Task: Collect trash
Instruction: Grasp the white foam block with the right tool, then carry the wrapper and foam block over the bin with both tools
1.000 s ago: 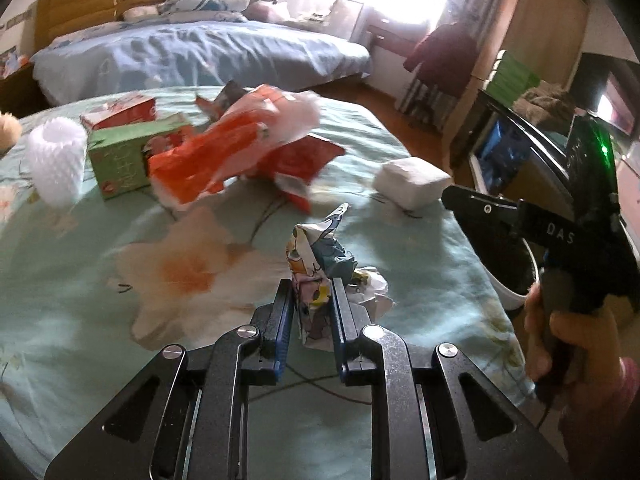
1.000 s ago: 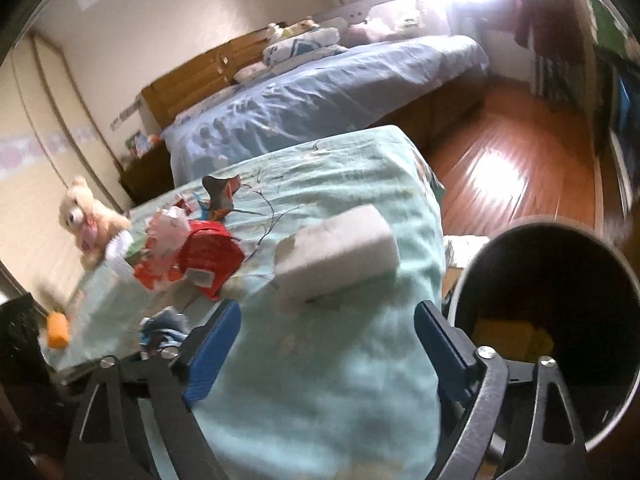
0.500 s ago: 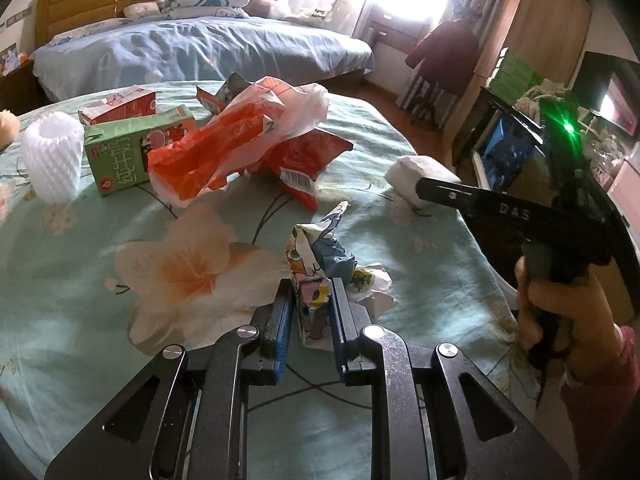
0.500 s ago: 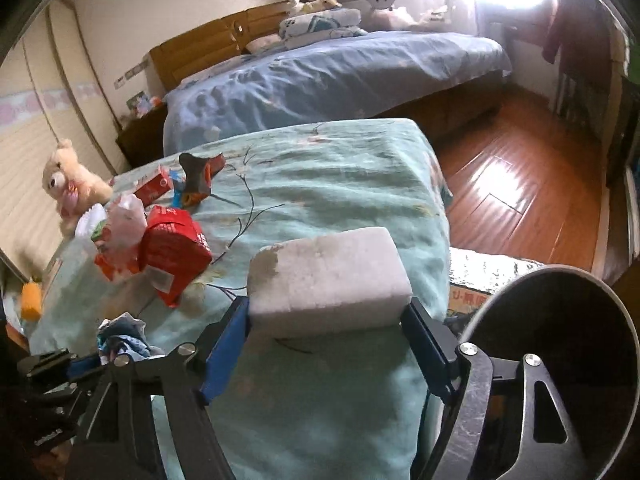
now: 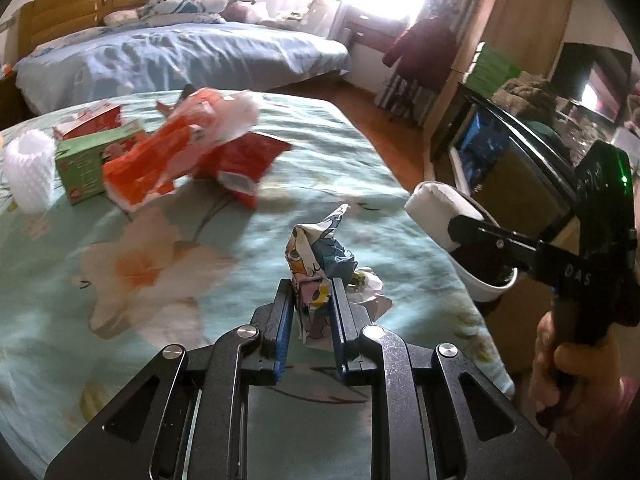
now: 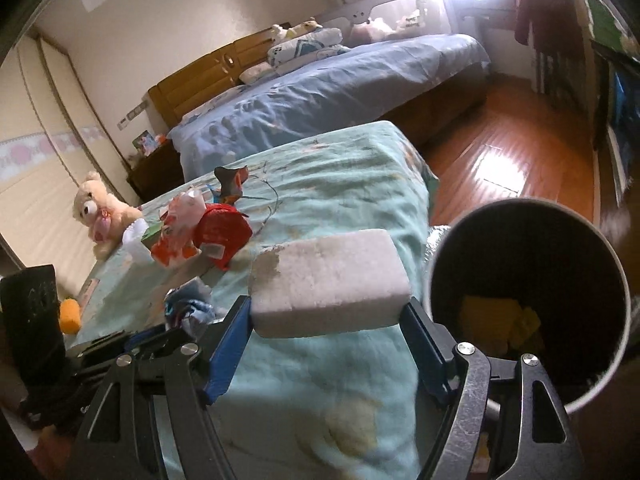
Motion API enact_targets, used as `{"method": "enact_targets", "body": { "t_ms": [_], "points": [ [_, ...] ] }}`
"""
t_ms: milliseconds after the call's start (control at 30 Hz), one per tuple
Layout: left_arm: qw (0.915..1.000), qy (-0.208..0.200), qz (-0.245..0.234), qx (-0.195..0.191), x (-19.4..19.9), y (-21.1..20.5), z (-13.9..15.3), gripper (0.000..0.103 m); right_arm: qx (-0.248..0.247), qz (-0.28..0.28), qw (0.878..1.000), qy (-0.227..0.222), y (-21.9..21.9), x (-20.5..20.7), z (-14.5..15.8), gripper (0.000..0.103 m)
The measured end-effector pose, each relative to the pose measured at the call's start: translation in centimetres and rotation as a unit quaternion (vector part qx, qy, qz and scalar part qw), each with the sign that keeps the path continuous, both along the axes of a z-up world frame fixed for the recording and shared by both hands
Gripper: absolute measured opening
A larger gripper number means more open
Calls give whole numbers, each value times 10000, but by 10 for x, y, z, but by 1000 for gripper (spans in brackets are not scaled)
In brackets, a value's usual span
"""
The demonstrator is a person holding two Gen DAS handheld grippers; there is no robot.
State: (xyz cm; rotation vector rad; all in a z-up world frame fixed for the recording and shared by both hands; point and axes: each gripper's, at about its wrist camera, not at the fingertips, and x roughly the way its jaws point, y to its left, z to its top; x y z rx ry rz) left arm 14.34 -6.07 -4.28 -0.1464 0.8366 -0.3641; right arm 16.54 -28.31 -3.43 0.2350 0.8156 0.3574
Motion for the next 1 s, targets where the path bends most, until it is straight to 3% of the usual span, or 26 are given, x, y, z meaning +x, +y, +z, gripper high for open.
{"method": "enact_targets", "body": {
  "t_ms": [633, 1000],
  "points": [
    [9977, -125, -653, 140, 1, -72, 15, 16, 120, -726, 9973, 6, -70, -36, 1, 76],
    [9963, -158, -824, 191, 2, -91, 17, 16, 180, -965, 9952, 43, -93, -38, -2, 76]
  ]
}}
